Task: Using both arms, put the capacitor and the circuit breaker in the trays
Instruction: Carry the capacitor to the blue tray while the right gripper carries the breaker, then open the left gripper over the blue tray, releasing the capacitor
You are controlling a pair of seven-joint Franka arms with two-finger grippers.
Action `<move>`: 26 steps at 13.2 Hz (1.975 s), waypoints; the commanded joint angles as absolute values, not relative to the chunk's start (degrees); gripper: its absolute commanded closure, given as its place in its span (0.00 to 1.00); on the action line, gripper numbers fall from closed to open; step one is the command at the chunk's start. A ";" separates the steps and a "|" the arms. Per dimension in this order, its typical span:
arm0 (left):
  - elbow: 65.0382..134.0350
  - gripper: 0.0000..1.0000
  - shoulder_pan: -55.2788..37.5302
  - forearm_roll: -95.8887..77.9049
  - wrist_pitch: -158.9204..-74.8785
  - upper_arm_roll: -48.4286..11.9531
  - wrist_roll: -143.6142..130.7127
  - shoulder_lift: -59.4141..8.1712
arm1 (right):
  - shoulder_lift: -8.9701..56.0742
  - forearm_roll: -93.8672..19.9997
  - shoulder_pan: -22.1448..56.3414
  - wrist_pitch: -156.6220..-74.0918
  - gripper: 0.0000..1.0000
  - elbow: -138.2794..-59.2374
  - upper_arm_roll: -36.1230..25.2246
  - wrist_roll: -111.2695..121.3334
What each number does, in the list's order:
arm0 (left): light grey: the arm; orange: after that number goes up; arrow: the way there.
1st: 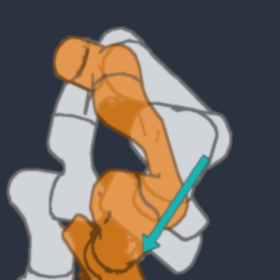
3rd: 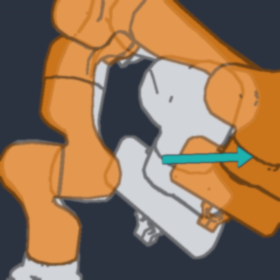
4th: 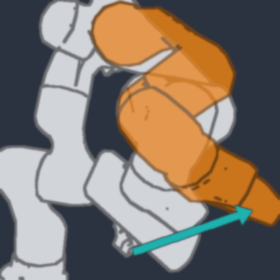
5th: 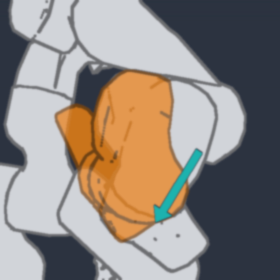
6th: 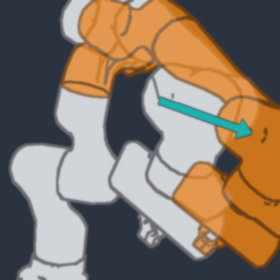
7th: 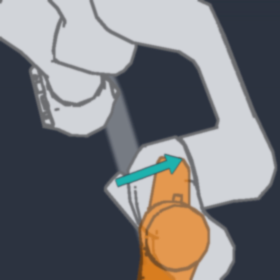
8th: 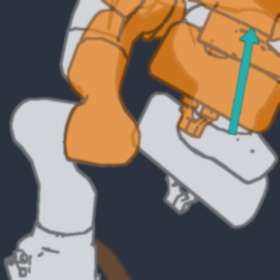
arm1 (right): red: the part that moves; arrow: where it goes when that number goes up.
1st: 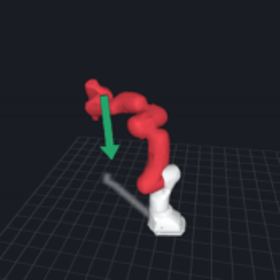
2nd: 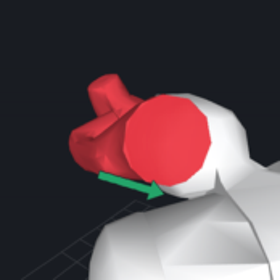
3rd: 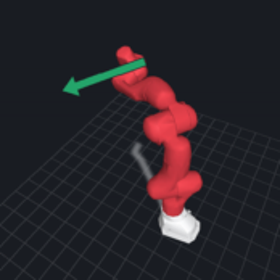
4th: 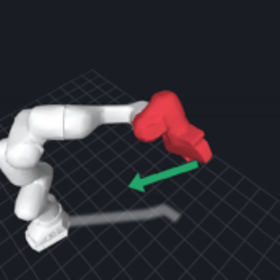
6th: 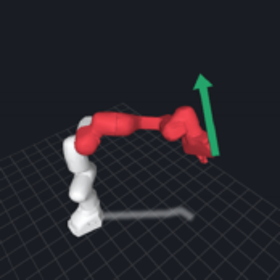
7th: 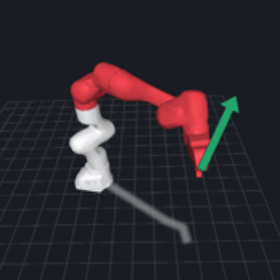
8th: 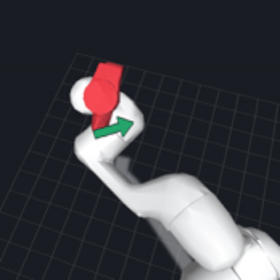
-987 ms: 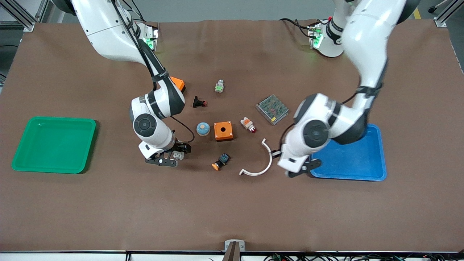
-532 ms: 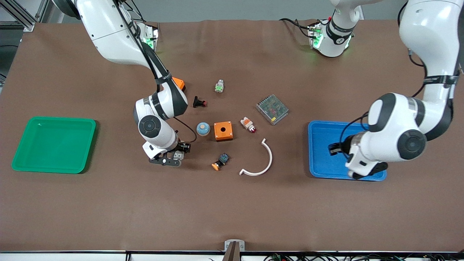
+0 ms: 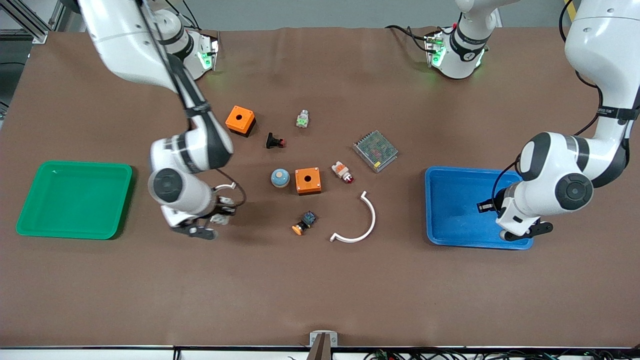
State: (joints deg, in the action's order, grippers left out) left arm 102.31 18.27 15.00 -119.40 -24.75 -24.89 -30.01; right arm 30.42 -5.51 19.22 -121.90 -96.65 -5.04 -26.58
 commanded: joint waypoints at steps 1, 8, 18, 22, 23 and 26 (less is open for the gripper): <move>106.87 0.73 20.21 16.96 -124.26 -25.58 -24.70 -28.47 | 24.01 -5.71 10.67 -117.35 1.00 -98.35 -4.04 -18.67; 108.54 0.72 21.01 18.98 -131.83 -25.49 -24.87 -31.55 | 22.59 -4.48 -13.60 -119.51 1.00 -103.35 -4.13 16.92; 107.93 0.00 20.57 20.39 -127.39 -25.84 -24.79 -29.02 | 30.76 -2.64 -24.34 -139.21 1.00 -108.63 -4.13 31.03; 107.40 0.01 21.01 18.82 -116.39 -27.95 -22.07 -21.38 | 31.38 -2.72 -25.48 -139.48 1.00 -108.63 -4.04 30.85; 107.23 0.01 21.27 16.55 -114.37 -27.95 -19.62 -19.44 | 31.38 -2.72 -25.58 -139.40 0.99 -108.63 -4.13 30.68; 106.88 0.01 25.21 7.50 -108.31 -27.95 -9.08 -13.21 | 31.64 -2.64 -25.58 -138.96 0.01 -108.46 -4.13 30.85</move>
State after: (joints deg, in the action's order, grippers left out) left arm 106.02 22.16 12.09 -111.79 -27.42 -14.87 -17.77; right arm 31.77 -3.42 -24.40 -139.52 -108.98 -5.31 30.51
